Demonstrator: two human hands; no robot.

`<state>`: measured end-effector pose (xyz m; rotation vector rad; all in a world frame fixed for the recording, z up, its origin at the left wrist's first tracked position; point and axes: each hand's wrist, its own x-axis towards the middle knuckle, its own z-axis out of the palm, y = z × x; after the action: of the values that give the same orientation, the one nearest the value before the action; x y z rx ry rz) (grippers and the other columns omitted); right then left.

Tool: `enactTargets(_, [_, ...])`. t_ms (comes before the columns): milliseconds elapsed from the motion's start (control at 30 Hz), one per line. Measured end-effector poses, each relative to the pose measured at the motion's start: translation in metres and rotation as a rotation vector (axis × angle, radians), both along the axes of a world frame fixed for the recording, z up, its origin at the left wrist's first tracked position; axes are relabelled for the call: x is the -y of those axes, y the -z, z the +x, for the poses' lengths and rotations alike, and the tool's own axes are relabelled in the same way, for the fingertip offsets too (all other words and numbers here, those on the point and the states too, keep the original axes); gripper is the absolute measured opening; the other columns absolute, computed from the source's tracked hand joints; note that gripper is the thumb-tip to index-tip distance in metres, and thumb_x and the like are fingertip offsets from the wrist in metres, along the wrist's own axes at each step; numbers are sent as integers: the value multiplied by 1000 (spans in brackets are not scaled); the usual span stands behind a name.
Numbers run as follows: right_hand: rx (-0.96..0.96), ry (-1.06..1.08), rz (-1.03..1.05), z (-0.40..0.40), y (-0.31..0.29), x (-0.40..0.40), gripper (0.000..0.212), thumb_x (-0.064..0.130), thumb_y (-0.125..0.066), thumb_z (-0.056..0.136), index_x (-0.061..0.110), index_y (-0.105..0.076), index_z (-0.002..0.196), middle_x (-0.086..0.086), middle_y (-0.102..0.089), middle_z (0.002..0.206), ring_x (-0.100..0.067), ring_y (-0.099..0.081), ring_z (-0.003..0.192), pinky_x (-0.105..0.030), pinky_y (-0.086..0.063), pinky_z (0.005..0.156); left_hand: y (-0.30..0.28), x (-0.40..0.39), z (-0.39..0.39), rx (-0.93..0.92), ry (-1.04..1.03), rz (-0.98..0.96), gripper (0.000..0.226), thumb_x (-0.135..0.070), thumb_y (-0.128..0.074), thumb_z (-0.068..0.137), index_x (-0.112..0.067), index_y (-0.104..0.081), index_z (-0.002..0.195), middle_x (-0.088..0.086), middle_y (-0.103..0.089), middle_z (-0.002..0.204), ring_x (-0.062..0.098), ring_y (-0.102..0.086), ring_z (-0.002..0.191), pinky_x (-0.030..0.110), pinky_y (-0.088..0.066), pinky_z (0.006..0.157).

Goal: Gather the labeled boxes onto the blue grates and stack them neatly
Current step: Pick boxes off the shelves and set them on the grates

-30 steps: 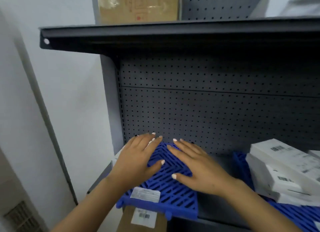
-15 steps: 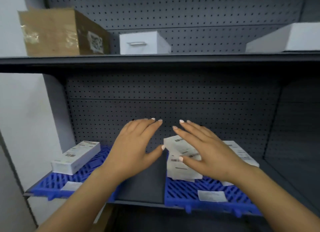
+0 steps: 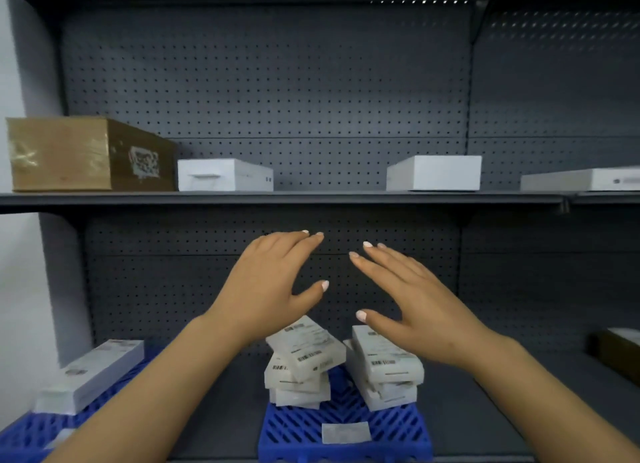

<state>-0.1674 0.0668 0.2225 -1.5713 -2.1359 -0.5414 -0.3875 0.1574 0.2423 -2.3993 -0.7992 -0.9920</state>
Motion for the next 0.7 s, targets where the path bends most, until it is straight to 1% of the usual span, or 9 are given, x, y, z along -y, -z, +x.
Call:
enactTargets(67, [3, 28, 19, 6, -11, 6, 69, 70, -20, 80, 52, 7, 142, 20, 8, 156, 2, 13, 141, -26, 1, 116, -12, 2, 7, 3, 15, 30, 68, -57, -40, 83, -19, -44, 140, 0, -53, 135, 19, -47, 125, 38, -37, 104])
enactTargets(133, [3, 60, 59, 13, -24, 11, 70, 70, -22, 81, 50, 4, 143, 19, 7, 156, 1, 12, 142, -27, 0, 116, -21, 2, 13, -1, 29, 59, 68, -57, -41, 83, -19, -44, 140, 0, -53, 135, 19, -47, 125, 37, -37, 103])
enactTargets(233, [4, 116, 117, 26, -47, 13, 70, 62, -37, 90, 43, -2, 147, 16, 2, 157, -3, 8, 143, -29, -3, 118, -37, 0, 24, -15, 28, 99, 69, -58, -38, 83, -19, -43, 140, 0, -52, 136, 19, -47, 125, 36, -35, 103])
enactTargets(300, [0, 157, 171, 35, -64, 10, 68, 55, -43, 93, 39, -7, 148, 12, -4, 158, -6, 4, 144, -30, -3, 118, -48, -4, 31, -26, 22, 93, 73, -62, -33, 83, -22, -38, 143, -1, -47, 141, 18, -43, 129, 35, -33, 106])
enactTargets(400, [0, 222, 274, 48, -87, 1, 67, 52, -44, 93, 33, -13, 149, 7, -11, 158, -11, 2, 145, -33, -2, 118, -61, -13, 41, -32, 15, 53, 80, -67, -19, 80, -27, -25, 149, -5, -34, 150, 14, -31, 136, 33, -24, 112])
enactTargets(500, [17, 300, 324, 59, -104, -11, 68, 55, -41, 92, 33, -12, 150, 5, -4, 159, -14, 7, 145, -38, 1, 118, -68, -20, 51, -16, 22, 50, 83, -69, -16, 77, -29, -21, 149, -7, -31, 151, 13, -28, 138, 32, -21, 113])
enactTargets(600, [1, 379, 287, 67, -114, -23, 73, 62, -36, 90, 35, -4, 150, 5, 2, 159, -16, 12, 145, -46, 3, 117, -68, -24, 58, -15, 24, 34, 84, -69, -14, 76, -29, -19, 150, -8, -30, 152, 12, -26, 139, 31, -20, 114])
enactTargets(667, [-40, 407, 251, 70, -118, -30, 75, 65, -36, 89, 35, -4, 150, 5, -3, 159, -17, 8, 145, -50, 2, 116, -67, -28, 61, -23, 14, 39, 85, -70, -11, 75, -30, -17, 150, -9, -28, 152, 10, -24, 139, 30, -18, 115])
enactTargets(700, [-60, 415, 243, 71, -118, -33, 76, 66, -36, 88, 34, -6, 150, 5, -9, 158, -18, 2, 145, -52, -1, 115, -66, -29, 62, -23, 14, 44, 84, -70, -11, 75, -30, -17, 150, -9, -28, 152, 10, -24, 139, 30, -18, 115])
